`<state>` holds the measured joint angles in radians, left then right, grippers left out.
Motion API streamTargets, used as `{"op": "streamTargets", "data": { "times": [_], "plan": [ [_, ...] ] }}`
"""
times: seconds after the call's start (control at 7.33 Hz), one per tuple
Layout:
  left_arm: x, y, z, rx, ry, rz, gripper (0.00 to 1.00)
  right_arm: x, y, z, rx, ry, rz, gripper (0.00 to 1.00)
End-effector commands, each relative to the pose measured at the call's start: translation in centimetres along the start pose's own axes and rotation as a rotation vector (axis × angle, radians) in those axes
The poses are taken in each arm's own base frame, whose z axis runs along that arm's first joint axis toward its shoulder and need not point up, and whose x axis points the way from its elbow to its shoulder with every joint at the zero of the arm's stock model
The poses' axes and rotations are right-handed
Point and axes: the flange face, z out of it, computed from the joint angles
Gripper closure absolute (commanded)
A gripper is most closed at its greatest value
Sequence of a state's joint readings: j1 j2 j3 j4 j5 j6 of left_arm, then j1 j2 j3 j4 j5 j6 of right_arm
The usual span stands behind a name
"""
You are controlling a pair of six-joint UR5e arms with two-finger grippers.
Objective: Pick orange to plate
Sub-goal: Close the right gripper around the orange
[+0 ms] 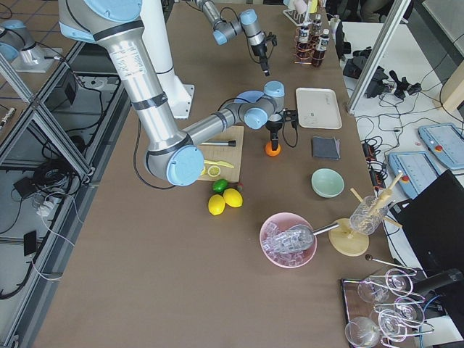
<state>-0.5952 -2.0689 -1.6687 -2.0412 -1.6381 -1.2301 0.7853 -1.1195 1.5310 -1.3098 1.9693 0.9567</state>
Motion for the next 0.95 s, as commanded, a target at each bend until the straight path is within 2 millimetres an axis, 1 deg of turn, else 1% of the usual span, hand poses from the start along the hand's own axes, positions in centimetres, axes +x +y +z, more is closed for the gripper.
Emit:
{"op": "streamTargets", "data": {
  "times": [0.0, 0.14, 0.27, 0.55, 0.68, 0.82],
  "plan": [
    [0.1, 0.3, 0.1, -0.003, 0.000, 0.002, 0.02, 0.6, -0.8, -0.5, 0.005, 0.003, 0.010, 0.00],
    [0.1, 0.3, 0.1, -0.003, 0.000, 0.002, 0.02, 1.1, -1.4, -0.9, 0.013, 0.003, 0.020, 0.00],
    [0.1, 0.3, 0.1, -0.003, 0.000, 0.002, 0.02, 1.3, -1.6, -1.1, 0.015, 0.003, 0.023, 0.00],
    [0.1, 0.3, 0.2, -0.003, -0.001, 0.002, 0.02, 1.3, -1.5, -0.4, 0.009, 0.013, 0.025, 0.00],
    [0.0, 0.3, 0.3, -0.002, -0.003, 0.002, 0.02, 0.9, -1.3, -0.2, 0.010, 0.011, 0.026, 0.00],
    [0.0, 0.3, 0.3, -0.002, -0.003, 0.002, 0.02, -0.3, -0.8, 0.2, 0.001, 0.006, 0.019, 0.00]
  ]
}}
